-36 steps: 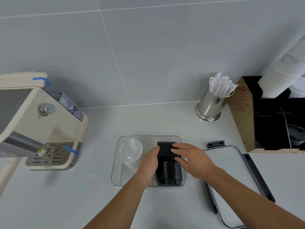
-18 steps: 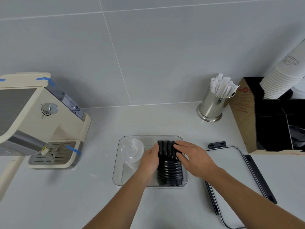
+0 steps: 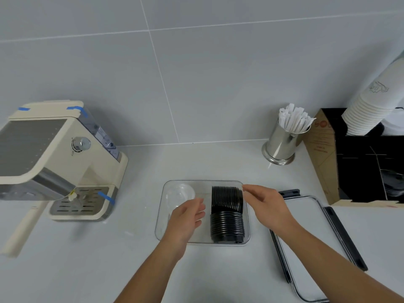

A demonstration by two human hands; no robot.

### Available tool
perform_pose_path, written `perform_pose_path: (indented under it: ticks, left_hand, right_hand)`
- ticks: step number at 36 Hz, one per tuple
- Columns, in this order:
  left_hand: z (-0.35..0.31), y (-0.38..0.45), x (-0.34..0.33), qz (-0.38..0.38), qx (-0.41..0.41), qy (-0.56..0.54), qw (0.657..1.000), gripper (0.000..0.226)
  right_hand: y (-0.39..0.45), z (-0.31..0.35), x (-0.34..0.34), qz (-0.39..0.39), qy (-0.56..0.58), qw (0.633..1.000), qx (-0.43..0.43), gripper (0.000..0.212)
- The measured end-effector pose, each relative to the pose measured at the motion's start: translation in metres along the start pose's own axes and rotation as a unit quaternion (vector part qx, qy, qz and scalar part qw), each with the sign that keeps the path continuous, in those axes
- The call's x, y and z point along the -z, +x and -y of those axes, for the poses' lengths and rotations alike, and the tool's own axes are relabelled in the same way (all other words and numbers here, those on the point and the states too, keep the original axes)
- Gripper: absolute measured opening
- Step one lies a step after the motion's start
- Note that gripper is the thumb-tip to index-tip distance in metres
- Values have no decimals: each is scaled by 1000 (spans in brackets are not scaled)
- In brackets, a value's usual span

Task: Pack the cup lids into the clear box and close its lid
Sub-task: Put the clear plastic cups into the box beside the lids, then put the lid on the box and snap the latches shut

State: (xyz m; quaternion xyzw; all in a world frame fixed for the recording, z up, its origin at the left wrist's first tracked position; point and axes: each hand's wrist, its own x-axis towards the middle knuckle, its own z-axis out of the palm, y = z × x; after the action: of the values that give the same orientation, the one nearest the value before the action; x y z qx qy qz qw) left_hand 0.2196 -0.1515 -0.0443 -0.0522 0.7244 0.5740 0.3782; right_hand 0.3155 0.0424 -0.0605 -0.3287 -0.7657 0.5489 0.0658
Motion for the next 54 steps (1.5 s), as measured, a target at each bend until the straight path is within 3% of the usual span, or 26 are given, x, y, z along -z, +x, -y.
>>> perform_pose_path:
  ticks: [3,7,13,20,27,33,40,44,54]
  left_hand:
    - [3,-13,7,-15,2,-31,999,23]
    - [10,-27,18,-37,11,-70,997,20]
    - [24,-44,27,-48,26,-96,994,21]
    - [34,-61,13,-30,51,-104,993,20]
    - [34,-65,-13,7,54,-78,995,20]
    - [39,-67,-49,39,64,-35,997,20]
    - [54,-70,-99,71,94,29,993,18]
    - [62,-64,-119,70,113,62,989,16]
    - [79,-41,-159,36,134,146,979,12]
  right_hand:
    - [-10,6,3,-5,82,996,-36,17]
    - [-27,10,6,-1,163,984,-67,38]
    - [-46,-3,9,3,242,962,-125,14]
    - [-62,-18,23,-9,301,941,-153,22]
    - [-82,-51,62,-75,318,928,-180,19]
    - [-98,-90,116,-124,374,893,-217,22]
    - [-105,-132,173,-175,366,883,-236,24]
    - [-103,-150,193,-180,308,900,-250,22]
    - [-85,-172,221,-121,164,936,-288,32]
